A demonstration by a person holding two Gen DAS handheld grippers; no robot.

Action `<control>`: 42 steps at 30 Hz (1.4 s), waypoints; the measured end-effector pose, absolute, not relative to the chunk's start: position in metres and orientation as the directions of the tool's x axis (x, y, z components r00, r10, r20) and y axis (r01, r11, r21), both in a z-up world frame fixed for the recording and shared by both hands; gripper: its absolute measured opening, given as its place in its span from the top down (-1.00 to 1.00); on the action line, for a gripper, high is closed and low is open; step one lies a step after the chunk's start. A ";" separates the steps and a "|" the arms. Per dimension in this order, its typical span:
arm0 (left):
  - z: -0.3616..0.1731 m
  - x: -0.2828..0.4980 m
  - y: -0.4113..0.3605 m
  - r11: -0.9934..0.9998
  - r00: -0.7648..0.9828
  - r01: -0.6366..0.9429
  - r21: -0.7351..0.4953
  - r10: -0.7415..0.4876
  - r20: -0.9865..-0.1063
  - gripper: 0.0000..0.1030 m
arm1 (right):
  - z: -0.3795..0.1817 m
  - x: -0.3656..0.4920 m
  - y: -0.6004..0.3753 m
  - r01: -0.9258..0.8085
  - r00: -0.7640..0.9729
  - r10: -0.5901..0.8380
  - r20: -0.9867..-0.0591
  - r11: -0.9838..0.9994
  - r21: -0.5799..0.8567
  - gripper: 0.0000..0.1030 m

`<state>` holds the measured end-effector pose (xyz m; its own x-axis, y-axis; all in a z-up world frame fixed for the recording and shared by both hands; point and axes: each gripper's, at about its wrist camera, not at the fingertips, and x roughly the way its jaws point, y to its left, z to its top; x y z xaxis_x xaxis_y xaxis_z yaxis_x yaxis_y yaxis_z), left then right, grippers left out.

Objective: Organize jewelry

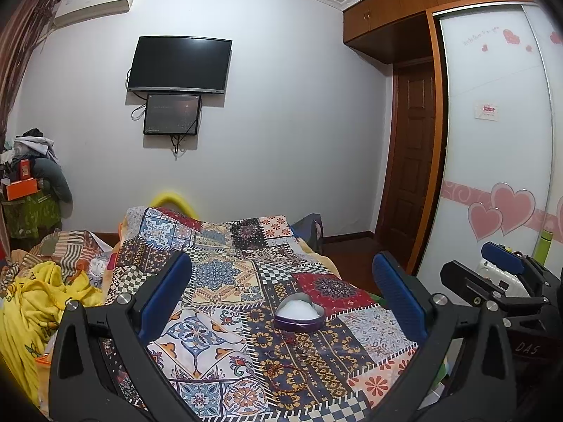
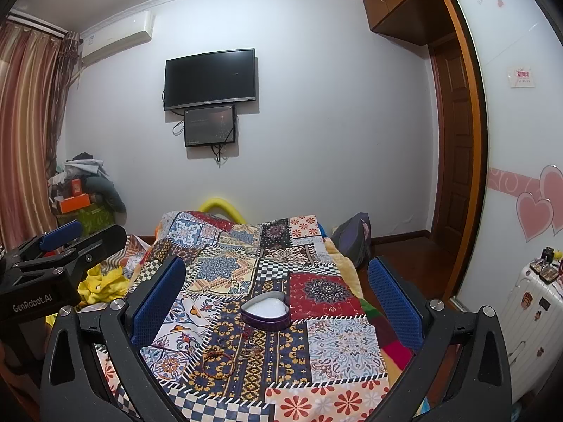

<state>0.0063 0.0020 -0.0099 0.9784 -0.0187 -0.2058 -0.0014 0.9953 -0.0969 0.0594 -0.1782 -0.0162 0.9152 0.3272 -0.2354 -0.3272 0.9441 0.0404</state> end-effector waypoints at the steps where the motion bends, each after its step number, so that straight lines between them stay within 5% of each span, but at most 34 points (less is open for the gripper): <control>1: -0.010 0.006 0.001 0.995 0.978 0.002 -0.098 -0.023 -0.208 -1.00 | -0.016 0.059 -0.178 -0.327 0.915 0.327 -0.235 0.944 0.040 -1.00; 27: -0.014 0.012 -0.001 0.994 0.973 0.001 -0.106 -0.025 -0.231 -1.00 | -0.022 0.066 -0.187 -0.316 0.913 0.318 -0.256 0.947 0.050 -1.00; 37: -0.036 0.042 0.016 0.994 0.952 -0.027 -0.103 -0.006 -0.307 -0.99 | -0.044 0.091 -0.182 -0.300 0.892 0.294 -0.342 0.953 0.037 -1.00; 42: -0.061 0.070 0.030 0.993 0.913 -0.058 -0.105 0.010 -0.408 -0.65 | -0.069 0.111 -0.180 -0.291 0.867 0.266 -0.421 0.957 0.005 -1.00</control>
